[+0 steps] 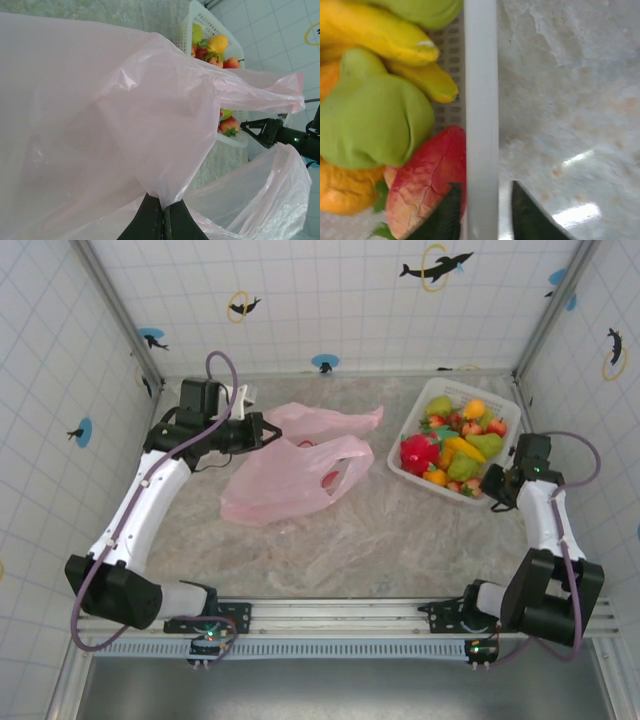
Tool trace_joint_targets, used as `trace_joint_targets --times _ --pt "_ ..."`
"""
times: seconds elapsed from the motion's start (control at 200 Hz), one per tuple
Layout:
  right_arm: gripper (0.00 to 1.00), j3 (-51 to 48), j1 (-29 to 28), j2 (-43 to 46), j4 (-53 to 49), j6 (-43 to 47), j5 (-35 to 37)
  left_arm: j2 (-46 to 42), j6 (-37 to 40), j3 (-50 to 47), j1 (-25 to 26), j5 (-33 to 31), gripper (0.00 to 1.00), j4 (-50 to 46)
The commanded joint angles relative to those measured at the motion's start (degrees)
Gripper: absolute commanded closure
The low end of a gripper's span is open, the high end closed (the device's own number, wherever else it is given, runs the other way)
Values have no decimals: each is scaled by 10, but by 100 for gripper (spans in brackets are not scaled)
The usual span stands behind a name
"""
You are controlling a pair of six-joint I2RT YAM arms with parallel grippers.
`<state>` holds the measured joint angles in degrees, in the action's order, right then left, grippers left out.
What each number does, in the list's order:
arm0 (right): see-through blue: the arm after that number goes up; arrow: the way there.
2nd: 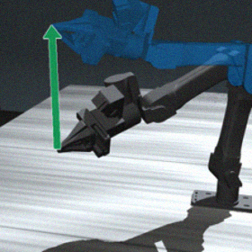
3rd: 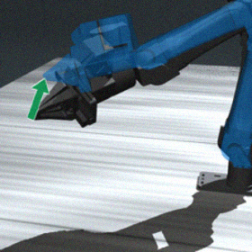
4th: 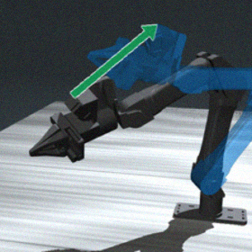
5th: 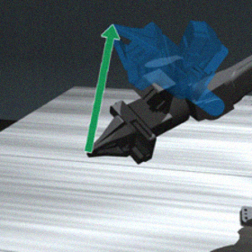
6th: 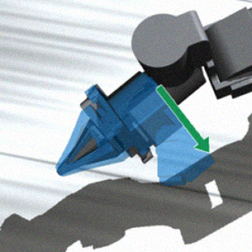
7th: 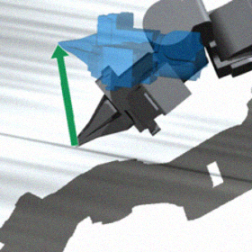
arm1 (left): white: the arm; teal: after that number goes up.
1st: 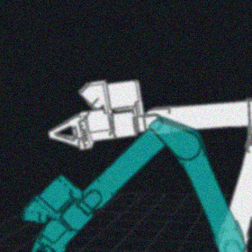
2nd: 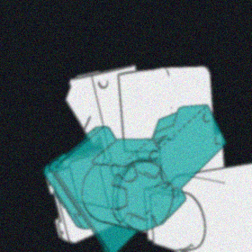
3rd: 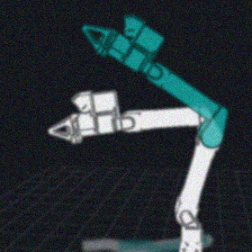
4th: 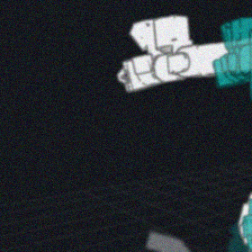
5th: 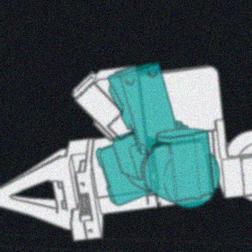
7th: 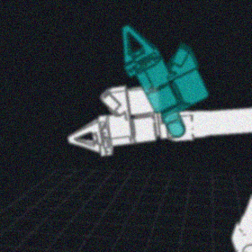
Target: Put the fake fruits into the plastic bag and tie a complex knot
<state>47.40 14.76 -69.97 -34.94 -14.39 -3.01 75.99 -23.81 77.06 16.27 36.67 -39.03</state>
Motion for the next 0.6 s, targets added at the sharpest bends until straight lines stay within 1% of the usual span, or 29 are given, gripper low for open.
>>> trace_joint_targets --times 0.0,0.02,0.12,0.17,0.235,0.315,0.41,0.465,0.53,0.595 --pt "54 9 3 39 -40 15 30 -14 11 -12 -3 25 100 10" --pt "49 16 3 45 -47 13 36 -14 7 -15 -3 28 100 12" --pt "33 54 0 78 -80 2 62 -19 -11 -30 -3 41 100 35" --pt "21 72 -9 97 -90 -4 67 -20 -18 -34 -3 43 100 42" --pt "12 90 -38 116 -90 -20 76 -20 -20 -34 -2 45 100 42" --pt "1 99 -101 123 -72 -50 68 -20 -23 -35 -3 49 100 44" --pt "0 102 -189 95 -36 -92 57 -21 -27 -41 -1 49 100 51" --pt "0 102 -228 68 -2 -115 53 -22 -28 -44 -1 51 100 55" --pt "0 104 -254 36 38 -147 50 -24 -28 -46 0 50 100 56" --pt "0 113 -264 1 70 -178 48 -26 -28 -47 1 47 100 58"
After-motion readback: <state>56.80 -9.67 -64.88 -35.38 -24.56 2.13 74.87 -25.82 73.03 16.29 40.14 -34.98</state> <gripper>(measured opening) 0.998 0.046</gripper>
